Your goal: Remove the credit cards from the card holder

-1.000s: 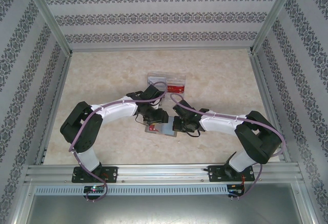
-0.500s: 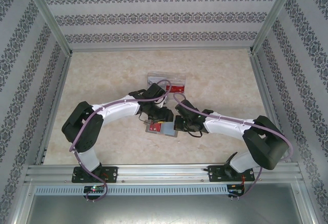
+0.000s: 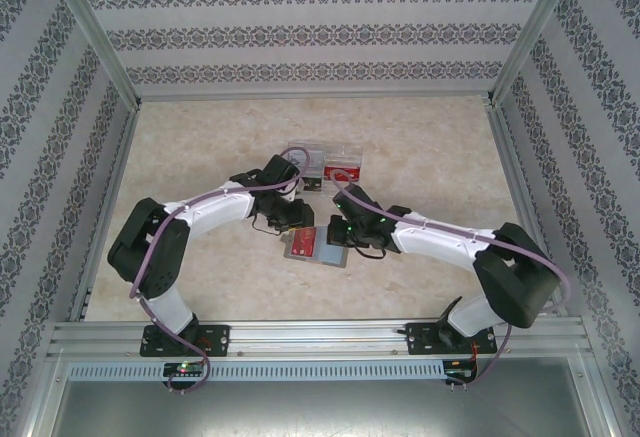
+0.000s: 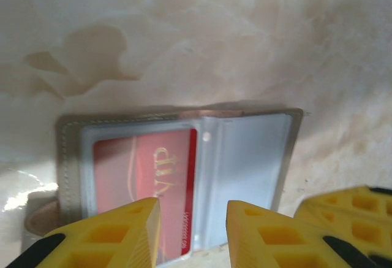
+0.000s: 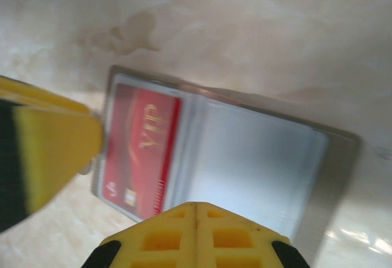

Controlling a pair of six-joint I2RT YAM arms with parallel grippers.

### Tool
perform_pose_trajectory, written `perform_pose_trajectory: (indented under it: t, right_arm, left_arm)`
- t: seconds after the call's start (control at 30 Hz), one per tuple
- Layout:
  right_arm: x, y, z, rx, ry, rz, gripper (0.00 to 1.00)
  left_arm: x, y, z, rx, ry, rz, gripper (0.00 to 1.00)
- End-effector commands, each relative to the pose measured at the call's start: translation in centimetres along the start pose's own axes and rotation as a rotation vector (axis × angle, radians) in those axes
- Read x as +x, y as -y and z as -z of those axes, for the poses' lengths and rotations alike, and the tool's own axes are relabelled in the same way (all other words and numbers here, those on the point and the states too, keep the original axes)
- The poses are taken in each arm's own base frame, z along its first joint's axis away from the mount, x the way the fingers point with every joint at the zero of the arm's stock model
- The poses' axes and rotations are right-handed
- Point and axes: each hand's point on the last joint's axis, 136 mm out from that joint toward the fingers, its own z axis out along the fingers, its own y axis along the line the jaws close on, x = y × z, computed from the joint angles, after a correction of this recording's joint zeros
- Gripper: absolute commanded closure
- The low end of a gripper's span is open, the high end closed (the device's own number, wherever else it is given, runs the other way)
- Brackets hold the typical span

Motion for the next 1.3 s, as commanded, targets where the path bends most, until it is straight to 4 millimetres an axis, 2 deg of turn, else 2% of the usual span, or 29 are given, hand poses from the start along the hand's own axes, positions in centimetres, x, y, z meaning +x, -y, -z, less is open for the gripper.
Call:
perform_pose_trajectory:
  t: [0.0,0.2,0.47,1.03,1.27]
  right_arm:
    - [0.0,-2.3,-1.0,-0.068,-0.029,0.002,0.95]
    - [0.5,-3.2,-2.5,-0.090,-0.077,-0.014,0.93]
    - [1.3,-2.3,-3.8,-0.071,-0.110,-0.057,0.91]
    - [2.3,-0.3,-5.0,-0.060,-0.147,-0.144,0.89]
    - [2.2,0.1,-4.8,-0.047,-0.140,-0.156,0.86]
  left_arm:
    - [0.7,-2.9,-0.8,-0.081,-0.030,0.014,0.67]
    - [1.4,-3.9,-1.5,-0.078,-0.052,0.033,0.67]
    - [2.5,-4.4,-2.3,-0.066,-0.084,0.047,0.67]
    - [2.6,-4.1,-2.5,-0.042,-0.080,0.068,0.69]
    - [2.6,-4.1,-2.5,-0.042,-0.082,0.067,0.69]
